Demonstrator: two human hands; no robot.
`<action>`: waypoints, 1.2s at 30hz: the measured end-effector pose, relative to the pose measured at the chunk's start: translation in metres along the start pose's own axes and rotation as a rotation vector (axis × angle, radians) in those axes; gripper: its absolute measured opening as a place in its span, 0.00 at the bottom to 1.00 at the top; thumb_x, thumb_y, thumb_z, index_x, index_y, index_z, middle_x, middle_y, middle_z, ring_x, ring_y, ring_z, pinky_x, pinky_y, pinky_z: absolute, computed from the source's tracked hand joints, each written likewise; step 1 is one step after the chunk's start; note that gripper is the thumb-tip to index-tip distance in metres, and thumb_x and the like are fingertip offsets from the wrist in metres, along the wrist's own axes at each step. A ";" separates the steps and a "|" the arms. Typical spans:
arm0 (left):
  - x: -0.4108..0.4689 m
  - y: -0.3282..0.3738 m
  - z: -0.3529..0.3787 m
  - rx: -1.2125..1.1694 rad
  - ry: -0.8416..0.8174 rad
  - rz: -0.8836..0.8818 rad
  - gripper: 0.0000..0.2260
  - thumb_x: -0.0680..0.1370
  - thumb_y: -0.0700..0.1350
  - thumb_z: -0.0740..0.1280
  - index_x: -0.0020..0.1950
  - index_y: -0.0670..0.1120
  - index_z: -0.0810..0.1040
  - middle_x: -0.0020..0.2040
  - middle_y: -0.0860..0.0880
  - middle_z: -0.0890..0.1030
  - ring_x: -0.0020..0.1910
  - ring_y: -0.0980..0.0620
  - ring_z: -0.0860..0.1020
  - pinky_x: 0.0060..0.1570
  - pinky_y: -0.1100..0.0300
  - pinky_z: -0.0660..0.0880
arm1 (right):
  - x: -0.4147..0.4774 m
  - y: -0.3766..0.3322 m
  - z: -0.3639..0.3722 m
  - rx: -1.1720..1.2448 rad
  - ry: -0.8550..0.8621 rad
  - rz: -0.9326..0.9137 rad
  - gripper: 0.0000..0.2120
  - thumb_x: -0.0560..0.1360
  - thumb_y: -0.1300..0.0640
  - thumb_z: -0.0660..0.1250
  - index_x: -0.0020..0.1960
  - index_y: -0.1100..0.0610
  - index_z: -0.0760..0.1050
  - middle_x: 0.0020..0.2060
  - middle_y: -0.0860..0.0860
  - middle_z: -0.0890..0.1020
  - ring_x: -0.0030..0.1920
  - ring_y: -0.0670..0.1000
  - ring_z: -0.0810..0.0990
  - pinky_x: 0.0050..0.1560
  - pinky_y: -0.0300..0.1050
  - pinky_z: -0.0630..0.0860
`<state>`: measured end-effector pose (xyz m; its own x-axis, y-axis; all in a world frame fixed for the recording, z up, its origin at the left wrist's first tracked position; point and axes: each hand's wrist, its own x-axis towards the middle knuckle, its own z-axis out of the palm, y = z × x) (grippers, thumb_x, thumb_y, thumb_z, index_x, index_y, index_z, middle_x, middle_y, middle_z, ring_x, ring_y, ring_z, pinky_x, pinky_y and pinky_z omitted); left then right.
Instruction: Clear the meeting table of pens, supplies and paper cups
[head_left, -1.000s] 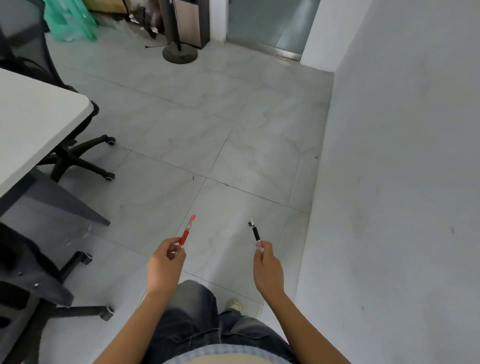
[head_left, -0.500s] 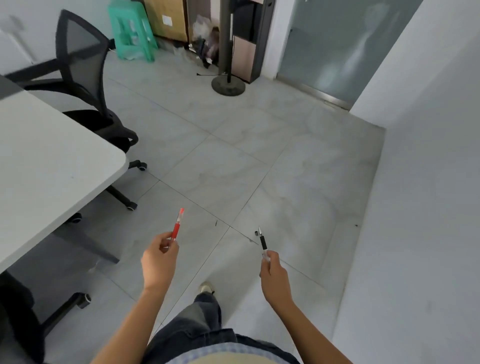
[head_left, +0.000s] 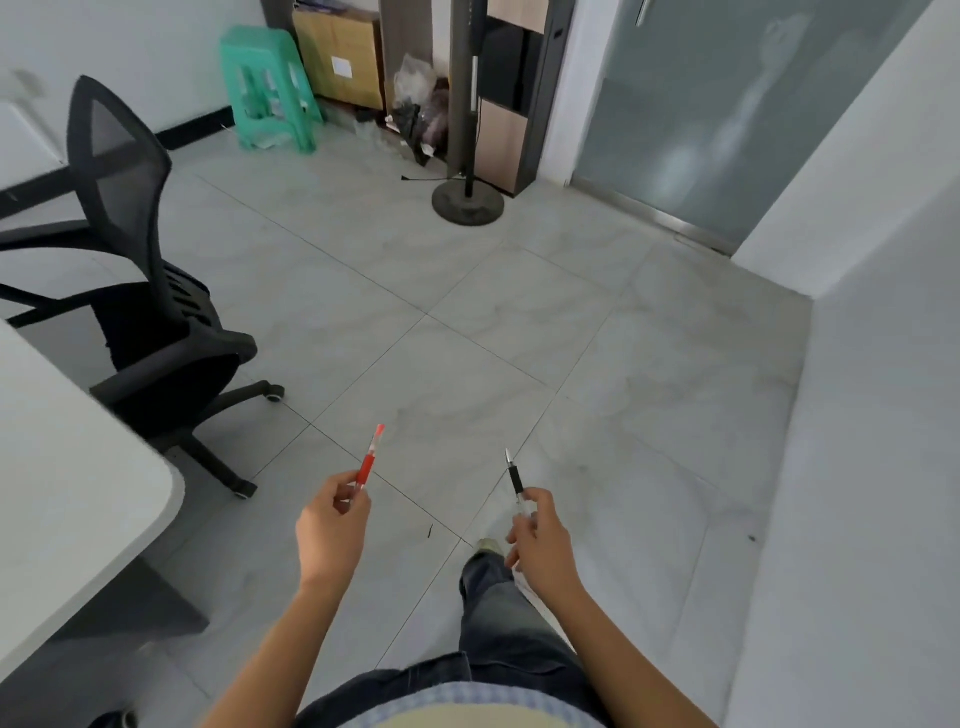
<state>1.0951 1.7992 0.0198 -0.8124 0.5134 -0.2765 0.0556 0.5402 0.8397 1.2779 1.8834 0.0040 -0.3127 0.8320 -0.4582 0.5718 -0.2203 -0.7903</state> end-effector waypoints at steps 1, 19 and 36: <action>0.012 0.010 0.010 -0.008 0.015 0.004 0.10 0.77 0.39 0.61 0.57 0.41 0.76 0.43 0.42 0.78 0.32 0.49 0.70 0.31 0.60 0.67 | 0.021 -0.010 -0.008 0.012 -0.021 -0.003 0.10 0.78 0.63 0.53 0.55 0.51 0.65 0.34 0.52 0.74 0.26 0.47 0.74 0.27 0.34 0.71; 0.166 0.112 0.115 -0.030 0.138 -0.131 0.10 0.77 0.40 0.62 0.57 0.41 0.76 0.42 0.44 0.79 0.37 0.48 0.75 0.36 0.56 0.71 | 0.250 -0.138 -0.071 0.278 -0.360 0.087 0.07 0.78 0.54 0.59 0.50 0.57 0.72 0.45 0.46 0.83 0.33 0.49 0.82 0.27 0.35 0.70; 0.486 0.232 0.116 -0.150 0.174 -0.130 0.10 0.77 0.39 0.61 0.58 0.42 0.75 0.41 0.48 0.77 0.35 0.50 0.74 0.33 0.60 0.70 | 0.501 -0.314 0.003 0.028 -0.178 0.035 0.12 0.80 0.54 0.52 0.42 0.52 0.71 0.39 0.48 0.73 0.42 0.49 0.73 0.40 0.39 0.69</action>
<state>0.7809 2.2516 0.0261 -0.8953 0.3169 -0.3131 -0.1320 0.4825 0.8659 0.9391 2.3678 0.0210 -0.4239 0.7207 -0.5485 0.5644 -0.2635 -0.7824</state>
